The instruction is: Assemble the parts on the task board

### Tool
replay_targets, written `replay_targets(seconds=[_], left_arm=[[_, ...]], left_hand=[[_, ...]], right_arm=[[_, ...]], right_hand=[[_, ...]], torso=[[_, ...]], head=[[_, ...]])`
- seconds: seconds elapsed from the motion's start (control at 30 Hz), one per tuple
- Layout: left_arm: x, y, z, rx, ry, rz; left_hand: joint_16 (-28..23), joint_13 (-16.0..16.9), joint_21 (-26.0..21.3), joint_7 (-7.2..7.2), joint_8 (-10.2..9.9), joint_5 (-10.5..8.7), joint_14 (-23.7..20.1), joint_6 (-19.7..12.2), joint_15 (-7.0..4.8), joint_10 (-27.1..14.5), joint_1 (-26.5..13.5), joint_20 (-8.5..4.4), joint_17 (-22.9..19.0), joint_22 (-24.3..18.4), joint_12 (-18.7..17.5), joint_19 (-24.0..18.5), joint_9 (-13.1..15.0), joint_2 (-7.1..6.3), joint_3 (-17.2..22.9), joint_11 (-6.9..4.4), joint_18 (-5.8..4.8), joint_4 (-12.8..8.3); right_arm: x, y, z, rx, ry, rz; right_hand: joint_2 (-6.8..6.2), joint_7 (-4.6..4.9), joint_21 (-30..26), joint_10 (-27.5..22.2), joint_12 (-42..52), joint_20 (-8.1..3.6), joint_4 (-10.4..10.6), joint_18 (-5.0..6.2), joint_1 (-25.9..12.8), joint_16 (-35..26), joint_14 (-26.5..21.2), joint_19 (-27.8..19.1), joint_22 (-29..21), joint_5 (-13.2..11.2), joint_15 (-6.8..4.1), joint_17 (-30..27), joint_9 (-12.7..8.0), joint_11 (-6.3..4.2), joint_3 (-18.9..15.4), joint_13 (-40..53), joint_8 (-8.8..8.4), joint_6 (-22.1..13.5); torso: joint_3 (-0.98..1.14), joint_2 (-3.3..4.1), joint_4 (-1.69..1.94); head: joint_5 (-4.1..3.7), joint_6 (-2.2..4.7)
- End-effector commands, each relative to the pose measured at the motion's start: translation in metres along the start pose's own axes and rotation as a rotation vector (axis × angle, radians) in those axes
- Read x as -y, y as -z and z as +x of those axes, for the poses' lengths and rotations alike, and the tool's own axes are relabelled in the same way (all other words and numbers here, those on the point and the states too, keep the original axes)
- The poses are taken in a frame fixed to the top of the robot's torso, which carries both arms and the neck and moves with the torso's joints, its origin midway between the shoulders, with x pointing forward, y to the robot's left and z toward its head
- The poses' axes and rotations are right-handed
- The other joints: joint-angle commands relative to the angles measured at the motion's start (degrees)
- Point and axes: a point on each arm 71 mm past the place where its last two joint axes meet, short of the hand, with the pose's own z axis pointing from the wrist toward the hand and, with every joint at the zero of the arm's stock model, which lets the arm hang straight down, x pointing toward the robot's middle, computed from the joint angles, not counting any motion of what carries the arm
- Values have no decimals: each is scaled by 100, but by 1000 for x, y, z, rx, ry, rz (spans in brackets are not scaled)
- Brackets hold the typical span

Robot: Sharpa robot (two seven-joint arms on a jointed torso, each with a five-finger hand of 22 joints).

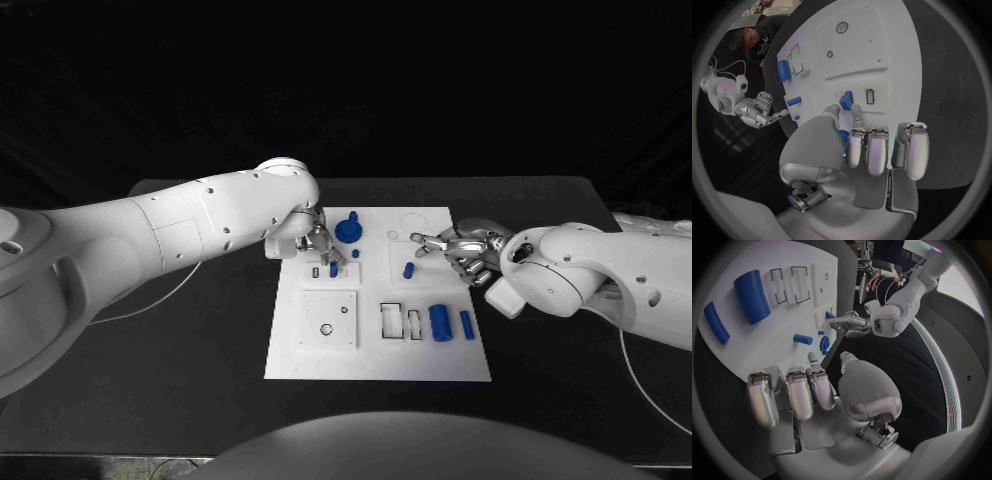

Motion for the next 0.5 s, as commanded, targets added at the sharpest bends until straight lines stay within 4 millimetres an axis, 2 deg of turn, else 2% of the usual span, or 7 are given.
replay_targets(seconds=[0.03, 0.5], left_arm=[[3, 0, 2, -24, -10, 7], [4, 0, 2, -24, -6, 8]], left_hand=[[15, 1506, 14, -3, -46, 10, 618, -45, -35, 596, 52, -39, 1508, 1509, 14, 603, -16, 15, 34, -41, -43, 2], [15, 1506, 14, 20, -220, 7, 618, -49, -31, 596, 133, -38, 1508, 1509, 14, 603, -134, 88, 69, -18, -43, 2]], right_arm=[[0, 0, 2, -17, 7, 1], [-1, 0, 3, -18, 7, 1]], right_hand=[[62, 179, 26, 601, 16, 49, -6, -81, 11, 23, 615, 600, 1507, 26, 39, 1508, 6, 26, -25, 1505, 26, -52], [64, 179, 26, 601, 16, 50, -8, -81, 18, 23, 615, 600, 1507, 33, 40, 1508, 6, 27, -27, 1505, 27, -53]], torso=[[-4, -3, -5], [-3, -1, 0]], head=[[-2, 0], [-36, 0]])
